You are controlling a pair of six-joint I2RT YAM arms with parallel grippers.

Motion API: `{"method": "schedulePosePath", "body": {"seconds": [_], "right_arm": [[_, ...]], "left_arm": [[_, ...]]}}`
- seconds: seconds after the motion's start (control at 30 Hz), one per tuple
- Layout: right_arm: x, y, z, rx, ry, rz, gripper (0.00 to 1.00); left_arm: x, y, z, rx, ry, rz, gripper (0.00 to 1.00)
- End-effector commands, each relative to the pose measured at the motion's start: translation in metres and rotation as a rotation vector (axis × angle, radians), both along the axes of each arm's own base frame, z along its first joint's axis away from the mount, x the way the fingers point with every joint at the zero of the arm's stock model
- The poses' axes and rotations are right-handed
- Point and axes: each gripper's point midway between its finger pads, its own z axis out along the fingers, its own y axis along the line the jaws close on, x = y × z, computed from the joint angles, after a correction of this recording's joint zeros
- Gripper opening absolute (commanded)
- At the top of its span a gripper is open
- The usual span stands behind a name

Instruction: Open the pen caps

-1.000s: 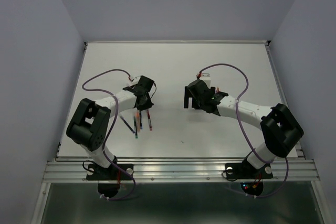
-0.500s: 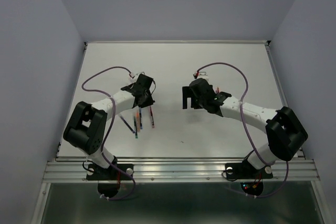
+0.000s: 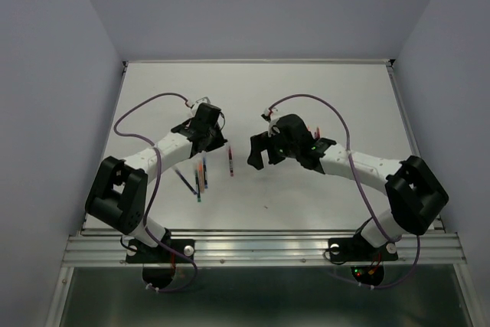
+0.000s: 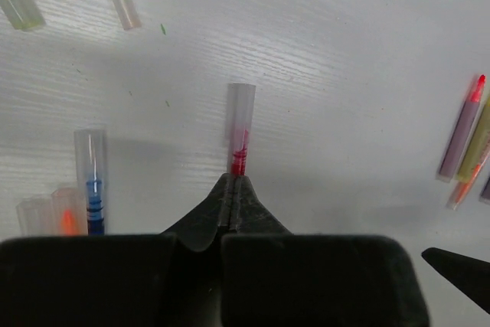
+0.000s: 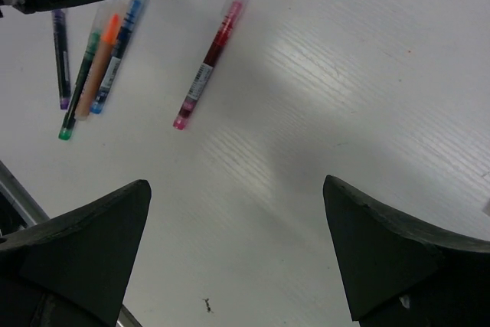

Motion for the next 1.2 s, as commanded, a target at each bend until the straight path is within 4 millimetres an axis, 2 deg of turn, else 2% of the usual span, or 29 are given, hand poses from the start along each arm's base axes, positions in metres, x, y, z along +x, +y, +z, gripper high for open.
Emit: {"method": "schedulePosePath", "body": {"seconds": [0.0, 0.03, 0.07, 0.1, 0.13, 0.23, 0.33, 0.37, 0.4, 0.43, 0.47, 0.5, 0.6, 0.67, 0.77, 1.03, 1.17], "right_arm": [[0.007, 0.036, 0.026, 0.117, -0.098, 0.093, 1.00], [0.010, 0.039, 0.025, 0.112, -0.100, 0.080, 1.00], [0.017, 0.037, 0.012, 0.070, -0.079, 0.041, 1.00], [0.022, 0.037, 0.009, 0.050, -0.075, 0.024, 1.00], [0.030, 0.042, 0.016, 0.055, -0.085, 0.009, 1.00], [0.037, 0.044, 0.009, 0.018, -0.076, -0.027, 1.00], [0.042, 0.033, 0.008, 0.003, -0.082, -0.106, 1.00], [0.044, 0.027, 0.015, 0.004, -0.102, -0.134, 1.00], [0.048, 0.018, 0.012, -0.014, -0.110, -0.189, 1.00], [0.045, 0.009, 0.007, -0.043, -0.099, -0.212, 1.00], [0.045, 0.004, 0.011, -0.046, -0.108, -0.235, 1.00], [0.045, -0.005, 0.007, -0.073, -0.107, -0.271, 1.00], [0.044, -0.017, 0.008, -0.095, -0.114, -0.308, 1.00], [0.043, -0.020, 0.009, -0.100, -0.117, -0.318, 1.00], [0.043, -0.023, 0.008, -0.111, -0.121, -0.322, 1.00], [0.046, -0.028, 0.006, -0.128, -0.131, -0.346, 1.00], [0.046, -0.032, 0.006, -0.138, -0.138, -0.362, 1.00]], "left_arm": [[0.015, -0.018, 0.047, -0.126, -0.113, 0.010, 0.00], [0.016, -0.018, 0.050, -0.134, -0.122, 0.018, 0.00], [0.017, -0.017, 0.051, -0.134, -0.125, 0.024, 0.00], [0.017, -0.017, 0.051, -0.129, -0.122, 0.024, 0.00], [0.018, -0.017, 0.051, -0.127, -0.121, 0.030, 0.00], [0.019, -0.013, 0.047, -0.101, -0.113, 0.044, 0.00], [0.021, -0.013, 0.037, -0.055, -0.080, 0.017, 0.00], [0.026, -0.016, 0.039, -0.052, -0.082, 0.006, 0.06], [0.025, -0.016, 0.025, -0.019, -0.042, -0.004, 0.14], [0.027, -0.016, 0.021, -0.006, -0.033, -0.012, 0.25], [0.030, -0.018, 0.021, 0.000, -0.029, -0.021, 0.26], [0.030, -0.018, 0.010, 0.021, -0.004, -0.032, 0.32], [0.031, -0.018, -0.006, 0.047, 0.036, -0.040, 0.39], [0.030, -0.018, -0.012, 0.055, 0.052, -0.045, 0.53], [0.029, -0.016, -0.025, 0.081, 0.079, -0.037, 0.58], [0.029, -0.016, -0.045, 0.107, 0.121, -0.040, 0.58], [0.025, -0.018, -0.058, 0.121, 0.150, -0.048, 0.54]]}}
